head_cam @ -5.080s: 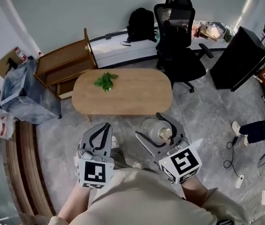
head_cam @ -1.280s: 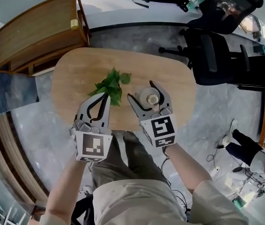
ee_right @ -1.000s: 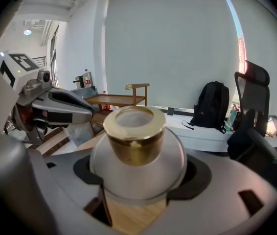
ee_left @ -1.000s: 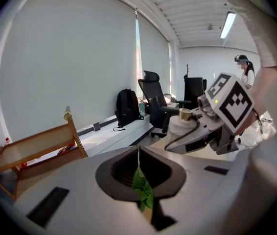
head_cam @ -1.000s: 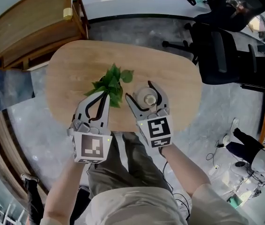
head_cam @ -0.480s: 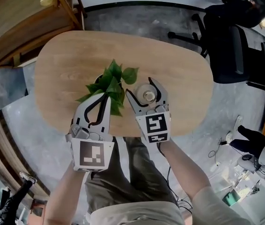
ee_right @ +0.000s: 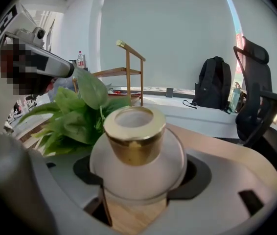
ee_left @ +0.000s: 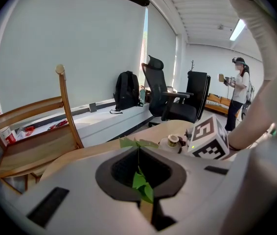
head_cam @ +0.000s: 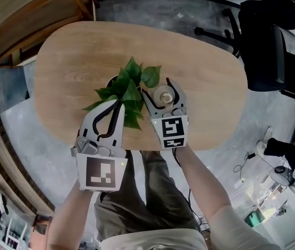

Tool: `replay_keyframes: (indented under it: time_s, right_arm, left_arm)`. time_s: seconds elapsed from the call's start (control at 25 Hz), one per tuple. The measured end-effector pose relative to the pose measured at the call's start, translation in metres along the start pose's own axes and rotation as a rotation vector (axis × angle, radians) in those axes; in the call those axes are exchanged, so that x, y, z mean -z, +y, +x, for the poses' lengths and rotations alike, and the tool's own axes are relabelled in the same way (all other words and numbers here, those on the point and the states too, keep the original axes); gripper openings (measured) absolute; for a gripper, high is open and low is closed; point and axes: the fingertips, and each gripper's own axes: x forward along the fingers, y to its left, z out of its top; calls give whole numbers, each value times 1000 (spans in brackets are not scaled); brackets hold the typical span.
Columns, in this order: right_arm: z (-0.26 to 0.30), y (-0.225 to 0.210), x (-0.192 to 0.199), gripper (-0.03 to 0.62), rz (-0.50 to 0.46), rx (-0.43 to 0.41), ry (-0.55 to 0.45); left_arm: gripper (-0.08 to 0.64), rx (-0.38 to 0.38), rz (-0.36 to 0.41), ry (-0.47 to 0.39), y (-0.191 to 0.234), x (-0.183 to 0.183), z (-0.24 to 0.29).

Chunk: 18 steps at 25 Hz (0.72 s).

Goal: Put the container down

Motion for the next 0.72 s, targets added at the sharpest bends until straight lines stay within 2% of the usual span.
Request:
replay_keyframes:
  time_s: [0.2,0.56,0.72]
  right_arm:
    - [20,3,18,325,-64,-1,-13]
    - [34,1,47,325,-57,0,9]
    - [34,0,47,325,-38,-10,-22]
  left_arm:
    - [11,2,-10,-6,1,5,5]
    - [11,10,-16,12,-3,15,11]
    - [11,9,-32,26,-5,18,10]
